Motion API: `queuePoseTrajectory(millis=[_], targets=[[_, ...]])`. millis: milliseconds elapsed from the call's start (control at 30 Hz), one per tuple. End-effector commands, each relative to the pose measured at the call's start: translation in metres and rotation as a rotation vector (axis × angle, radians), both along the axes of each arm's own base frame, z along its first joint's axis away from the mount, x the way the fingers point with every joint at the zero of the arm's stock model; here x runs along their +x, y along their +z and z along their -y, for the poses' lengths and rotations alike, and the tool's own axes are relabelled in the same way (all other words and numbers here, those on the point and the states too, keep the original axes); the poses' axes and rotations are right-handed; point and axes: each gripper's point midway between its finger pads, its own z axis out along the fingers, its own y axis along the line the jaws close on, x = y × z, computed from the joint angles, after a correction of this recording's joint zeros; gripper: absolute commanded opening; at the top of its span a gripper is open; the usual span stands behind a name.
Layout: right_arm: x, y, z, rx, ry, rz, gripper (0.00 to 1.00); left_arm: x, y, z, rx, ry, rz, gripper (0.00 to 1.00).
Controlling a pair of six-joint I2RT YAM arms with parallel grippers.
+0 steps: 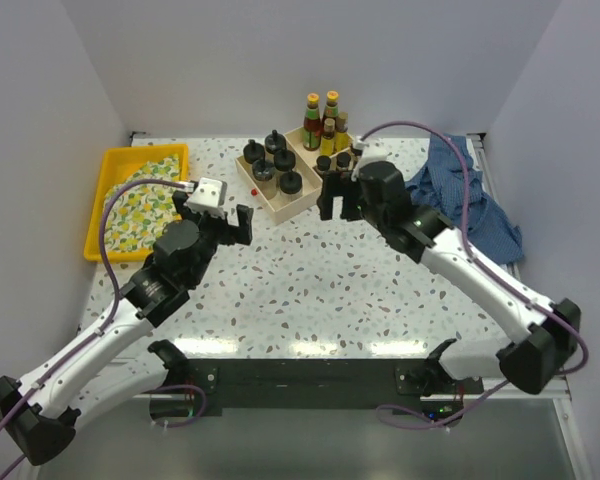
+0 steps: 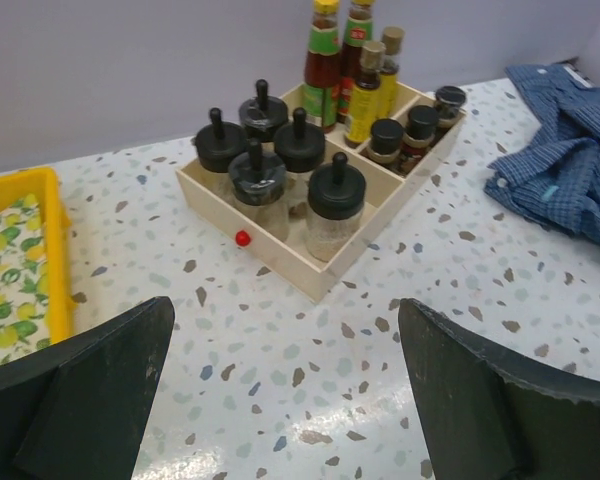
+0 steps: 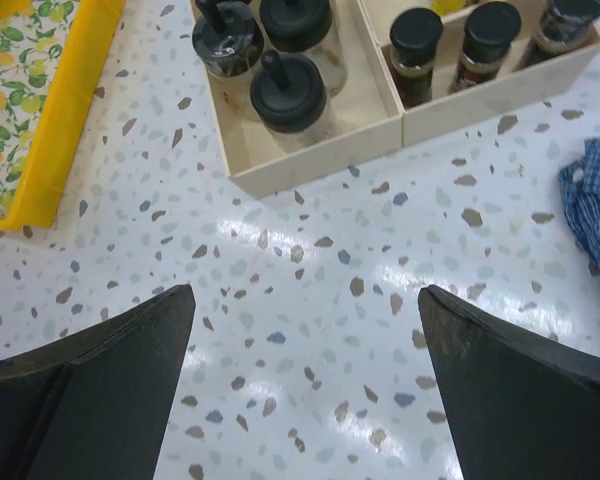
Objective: Organize the condiment bottles
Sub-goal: Reset both arms
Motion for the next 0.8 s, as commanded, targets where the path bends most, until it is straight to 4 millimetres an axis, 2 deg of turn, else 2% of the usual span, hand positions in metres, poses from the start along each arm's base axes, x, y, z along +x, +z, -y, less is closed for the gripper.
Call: queuePoseTrajectory(millis=[0,33,67,100,133,167,300,400,500,567,767], targets=[[-0.052,0.003,0.041,0.05,-0.065,-0.055,0.99,-0.015,0.012,0.048,-0.112,-0.248,-0.026,1.0],[-0.061,-0.005,0.05,0.039,-0.073,-0.074,0.99,-0.018,0.011,0.053,-0.123,-0.282,-0.036,1.0],[-0.066,-0.006,0.056,0.044,-0.087,-0.073,0.99,-0.027,0.01,0.064,-0.134,-0.355,-0.049,1.0],[-0.077,0.005,0.064,0.083,-0.091,-0.048,0.99,-0.032,0.012,0.068,-0.153,-0.388,-0.052,1.0],[-0.083,-0.006,0.068,0.074,-0.092,-0.07,0.99,-0.037,0.011,0.072,-0.16,-0.423,-0.059,1.0],[-0.089,-0.006,0.071,0.087,-0.087,-0.066,0.99,-0.046,0.008,0.081,-0.167,-0.491,-0.067,1.0],[-0.105,-0.009,0.083,0.111,-0.091,-0.057,0.98,-0.066,0.003,0.09,-0.203,-0.597,-0.092,1.0],[-0.115,-0.012,0.092,0.127,-0.105,-0.063,0.99,-0.073,-0.003,0.092,-0.233,-0.615,-0.113,1.0],[-0.121,-0.012,0.092,0.153,-0.093,-0.057,0.99,-0.076,-0.007,0.091,-0.252,-0.619,-0.112,1.0],[-0.122,-0.011,0.092,0.17,-0.095,-0.052,0.99,-0.075,0.001,0.093,-0.264,-0.629,-0.076,1.0],[-0.124,-0.008,0.089,0.2,-0.089,-0.056,0.99,-0.074,0.004,0.091,-0.251,-0.62,-0.075,1.0]])
